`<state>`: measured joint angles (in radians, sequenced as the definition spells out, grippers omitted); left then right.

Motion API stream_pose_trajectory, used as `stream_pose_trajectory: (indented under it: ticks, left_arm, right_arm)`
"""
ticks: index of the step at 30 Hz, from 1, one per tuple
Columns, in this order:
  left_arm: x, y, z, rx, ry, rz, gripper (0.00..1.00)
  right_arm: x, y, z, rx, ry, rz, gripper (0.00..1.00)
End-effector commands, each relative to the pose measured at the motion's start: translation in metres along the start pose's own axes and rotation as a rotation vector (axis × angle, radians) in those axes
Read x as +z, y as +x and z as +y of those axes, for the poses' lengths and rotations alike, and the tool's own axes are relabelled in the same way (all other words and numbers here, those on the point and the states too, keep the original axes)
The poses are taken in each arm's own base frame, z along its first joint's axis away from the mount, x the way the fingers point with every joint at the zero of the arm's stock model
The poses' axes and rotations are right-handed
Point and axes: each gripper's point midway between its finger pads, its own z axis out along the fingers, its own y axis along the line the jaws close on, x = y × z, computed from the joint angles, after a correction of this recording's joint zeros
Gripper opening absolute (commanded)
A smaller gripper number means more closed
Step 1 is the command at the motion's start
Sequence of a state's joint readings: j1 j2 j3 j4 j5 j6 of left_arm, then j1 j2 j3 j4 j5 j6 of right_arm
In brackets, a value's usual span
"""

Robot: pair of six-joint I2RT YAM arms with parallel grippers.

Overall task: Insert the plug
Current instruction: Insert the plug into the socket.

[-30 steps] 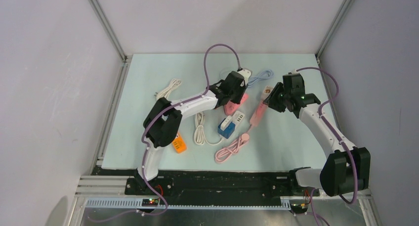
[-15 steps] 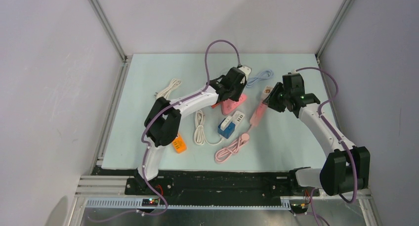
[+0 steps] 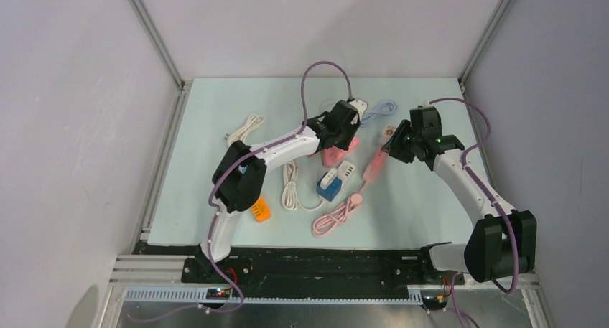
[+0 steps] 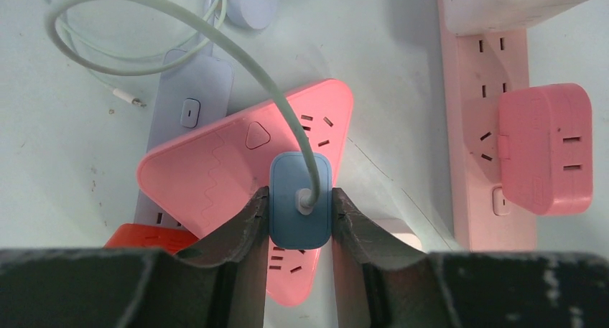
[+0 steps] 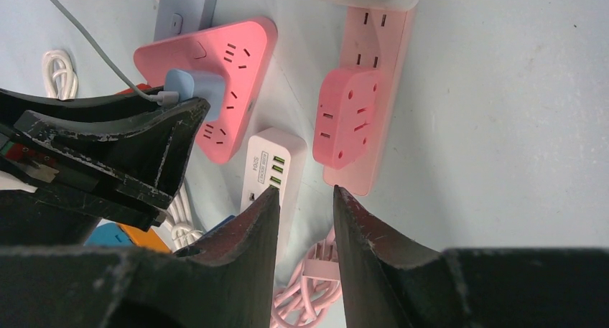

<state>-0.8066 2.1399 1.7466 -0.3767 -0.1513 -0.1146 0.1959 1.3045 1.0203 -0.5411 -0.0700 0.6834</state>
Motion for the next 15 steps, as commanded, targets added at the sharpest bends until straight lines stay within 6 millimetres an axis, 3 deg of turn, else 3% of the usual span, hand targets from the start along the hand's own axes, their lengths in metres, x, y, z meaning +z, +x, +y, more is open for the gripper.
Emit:
stream_pose_trajectory:
  ticks: [1, 10, 15]
  left_arm:
    - [0.016, 0.027, 0.009, 0.029, -0.036, 0.070, 0.00]
    - [0.009, 0.032, 0.014, 0.070, -0.040, 0.077, 0.00]
    - [0.005, 0.052, 0.017, 0.088, -0.050, 0.108, 0.00]
  right_arm:
    - [0.000, -0.004, 0.002, -0.004, -0.014, -0.016, 0.38]
    - [0.000, -0.004, 0.002, -0.006, -0.011, -0.016, 0.38]
    - [0.000, -0.004, 0.001, -0.005, -0.009, -0.014, 0.38]
